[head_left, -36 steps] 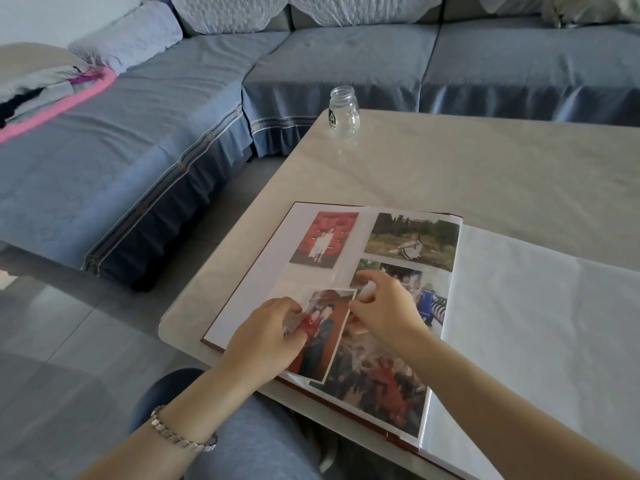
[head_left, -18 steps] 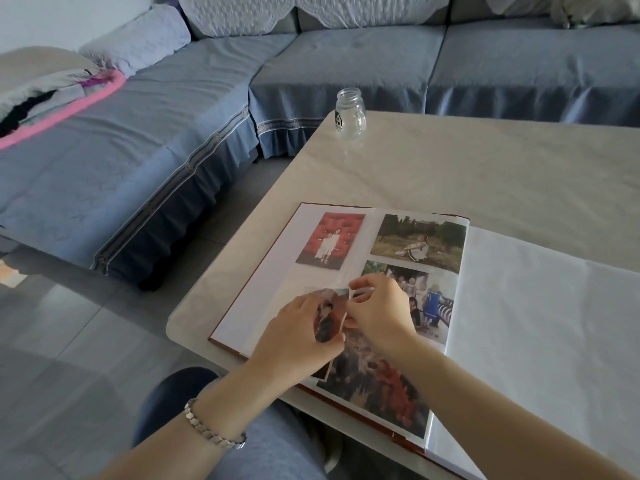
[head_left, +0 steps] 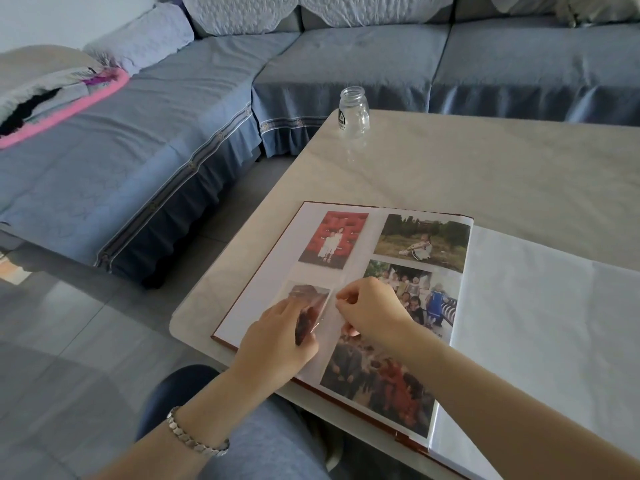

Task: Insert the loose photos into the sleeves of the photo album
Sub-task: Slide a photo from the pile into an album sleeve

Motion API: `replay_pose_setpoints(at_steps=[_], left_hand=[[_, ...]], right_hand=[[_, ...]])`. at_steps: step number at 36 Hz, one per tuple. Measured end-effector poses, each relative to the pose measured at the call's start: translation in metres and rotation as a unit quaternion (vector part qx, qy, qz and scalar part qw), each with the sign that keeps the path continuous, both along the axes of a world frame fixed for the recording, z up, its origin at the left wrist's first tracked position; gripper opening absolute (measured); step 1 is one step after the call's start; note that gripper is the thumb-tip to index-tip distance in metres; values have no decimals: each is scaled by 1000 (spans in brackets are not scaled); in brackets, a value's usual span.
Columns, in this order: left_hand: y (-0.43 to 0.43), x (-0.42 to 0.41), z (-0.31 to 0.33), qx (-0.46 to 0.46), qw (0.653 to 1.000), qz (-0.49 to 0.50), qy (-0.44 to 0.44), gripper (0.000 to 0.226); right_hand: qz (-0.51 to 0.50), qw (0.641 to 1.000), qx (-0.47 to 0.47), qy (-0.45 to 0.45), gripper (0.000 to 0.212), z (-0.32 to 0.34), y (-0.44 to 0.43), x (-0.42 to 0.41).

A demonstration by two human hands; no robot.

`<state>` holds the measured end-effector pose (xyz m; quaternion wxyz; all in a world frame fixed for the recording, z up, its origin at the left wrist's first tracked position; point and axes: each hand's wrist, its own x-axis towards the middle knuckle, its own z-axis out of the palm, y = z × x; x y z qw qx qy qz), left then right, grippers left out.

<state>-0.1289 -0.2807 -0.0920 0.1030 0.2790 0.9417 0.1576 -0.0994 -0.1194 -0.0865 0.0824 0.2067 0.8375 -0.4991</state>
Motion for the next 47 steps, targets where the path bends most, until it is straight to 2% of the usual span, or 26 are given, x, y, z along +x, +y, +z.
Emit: replay_pose_setpoints(at_steps=[8,13,17,20,22,25,28,33,36,39,42,47], left_hand=[[6,3,5,-51,998,-44,4,63],[10,2,13,-49,995,-85,-23,62],[2,0,13,-64,995,-72,-25,45],[2,-4,15,-54,997,-54,-25,42],[7,-6,14,-42,998,-50,4,40],[17,-10,10,-67,996,-48,46,41],[36,-11,14,-98,994,-27,43,40],[97,8,32,12,997,-70,17,37],[136,29,41,77,989,-123,-13,29],[167,53,46,103,983,-150,-29,25],[191,73,47,102,980,-171,-16,23],[218,95,40,106,974,-199,-26,22]], right_hand=[[-87,984,-153,4,29,-5,3,-5],[-68,987,-146,29,32,-5,3,-6],[-51,990,-123,38,28,-5,7,1],[-45,993,-89,57,25,-3,17,14],[-32,996,-40,74,22,0,27,27],[-11,993,51,104,21,7,48,52],[2,982,133,133,21,13,75,84],[-45,960,237,140,23,17,127,152],[-88,946,291,112,25,15,159,193],[-146,927,340,69,25,9,189,232],[-206,911,358,-4,28,5,212,266],[-221,864,410,-193,44,-4,236,307]])
